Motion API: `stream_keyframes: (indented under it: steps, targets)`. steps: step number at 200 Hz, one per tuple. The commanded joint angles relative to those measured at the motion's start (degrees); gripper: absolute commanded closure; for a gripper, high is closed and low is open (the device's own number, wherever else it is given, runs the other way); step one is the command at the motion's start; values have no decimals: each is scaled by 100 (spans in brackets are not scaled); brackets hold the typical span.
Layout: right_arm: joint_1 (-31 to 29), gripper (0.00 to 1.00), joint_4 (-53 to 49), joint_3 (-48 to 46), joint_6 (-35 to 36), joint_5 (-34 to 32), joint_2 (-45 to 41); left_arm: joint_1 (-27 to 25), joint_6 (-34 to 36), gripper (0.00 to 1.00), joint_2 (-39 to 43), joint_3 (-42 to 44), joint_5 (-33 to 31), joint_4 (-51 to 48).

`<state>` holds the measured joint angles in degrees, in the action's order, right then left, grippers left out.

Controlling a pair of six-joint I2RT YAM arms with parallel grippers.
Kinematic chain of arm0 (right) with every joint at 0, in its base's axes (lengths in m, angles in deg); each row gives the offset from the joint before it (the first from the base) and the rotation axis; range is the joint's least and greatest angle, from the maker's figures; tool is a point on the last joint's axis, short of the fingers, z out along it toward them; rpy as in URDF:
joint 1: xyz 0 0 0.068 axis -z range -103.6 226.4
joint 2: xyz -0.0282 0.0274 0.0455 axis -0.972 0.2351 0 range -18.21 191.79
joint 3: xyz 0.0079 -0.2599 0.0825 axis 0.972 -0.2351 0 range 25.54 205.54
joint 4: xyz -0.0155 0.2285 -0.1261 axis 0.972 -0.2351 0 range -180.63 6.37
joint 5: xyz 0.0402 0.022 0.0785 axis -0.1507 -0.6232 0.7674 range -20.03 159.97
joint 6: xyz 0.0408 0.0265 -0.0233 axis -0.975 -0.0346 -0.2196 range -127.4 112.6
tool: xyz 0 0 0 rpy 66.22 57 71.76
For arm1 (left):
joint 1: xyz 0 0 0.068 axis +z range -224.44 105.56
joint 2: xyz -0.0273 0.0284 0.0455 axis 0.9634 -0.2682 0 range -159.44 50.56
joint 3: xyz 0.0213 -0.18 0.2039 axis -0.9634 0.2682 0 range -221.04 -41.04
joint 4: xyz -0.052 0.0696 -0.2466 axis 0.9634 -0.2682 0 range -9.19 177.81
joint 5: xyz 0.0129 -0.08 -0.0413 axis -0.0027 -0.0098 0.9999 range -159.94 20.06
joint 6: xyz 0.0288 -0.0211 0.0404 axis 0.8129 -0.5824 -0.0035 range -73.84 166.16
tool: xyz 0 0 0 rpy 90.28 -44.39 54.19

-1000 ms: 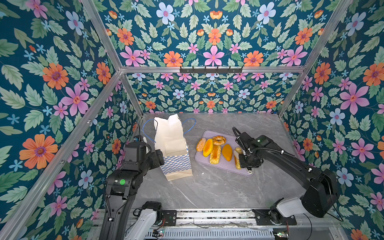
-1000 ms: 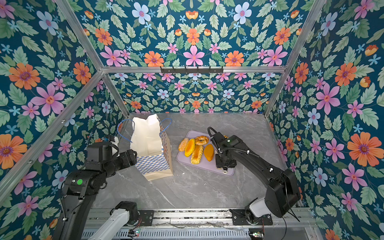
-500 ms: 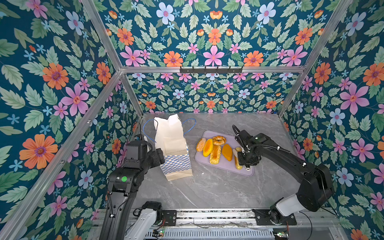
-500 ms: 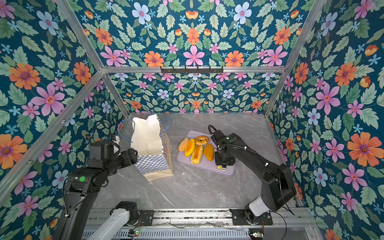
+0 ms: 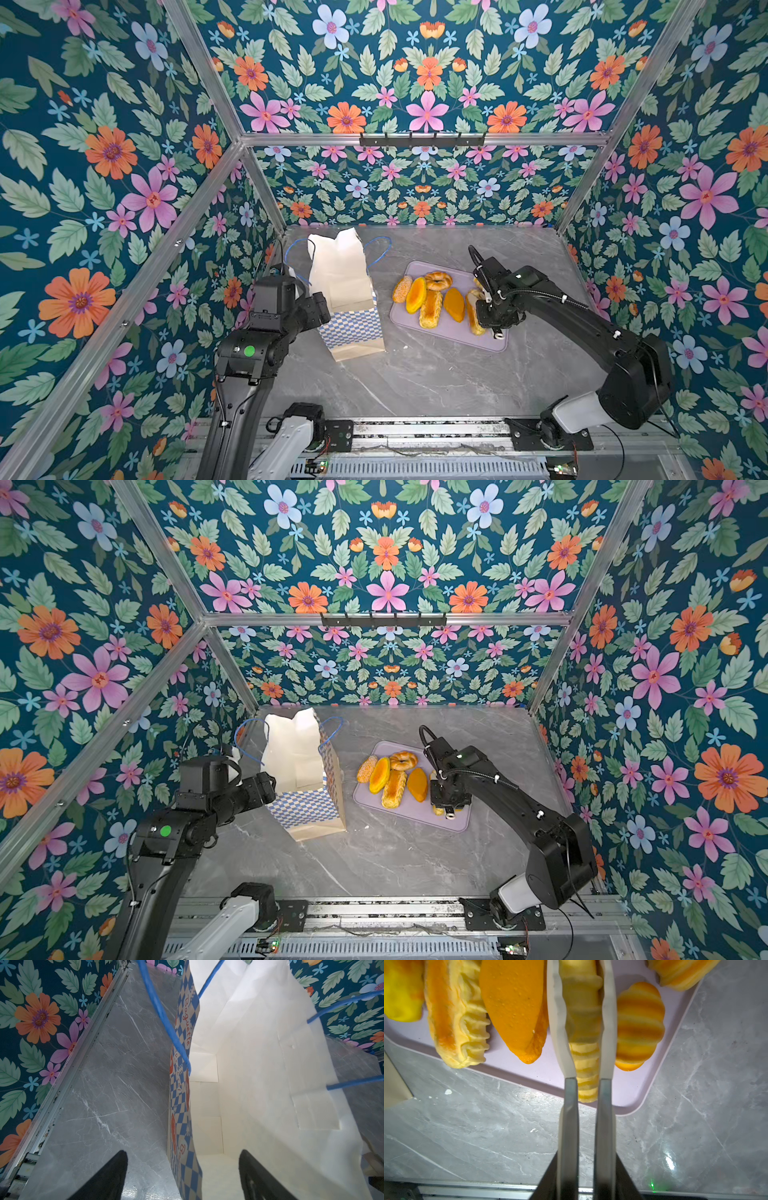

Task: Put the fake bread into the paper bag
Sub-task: 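Close the tongs on the ridged yellow bread with the right gripper, then carry the bread in the tongs over the open bag held by the left gripper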

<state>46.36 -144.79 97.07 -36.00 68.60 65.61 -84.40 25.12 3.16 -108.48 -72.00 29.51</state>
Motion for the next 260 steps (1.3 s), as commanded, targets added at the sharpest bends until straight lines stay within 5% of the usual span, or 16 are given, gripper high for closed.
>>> stream_keyframes:
  steps: [1,56,174,260]
  targets:
    - [-10,73,-228,101,-84,-136,-221,2,8,16,-64,-15,-142,82]
    - [-10,77,-311,587,-123,91,-816,3,-14,23,-284,-136,-100,245]
    - [-594,80,816,2075,-195,1555,-1312,8,-230,58,-338,-57,240,564]
    - [-1508,81,1512,3097,-335,1846,-576,8,-348,61,-217,246,234,647]
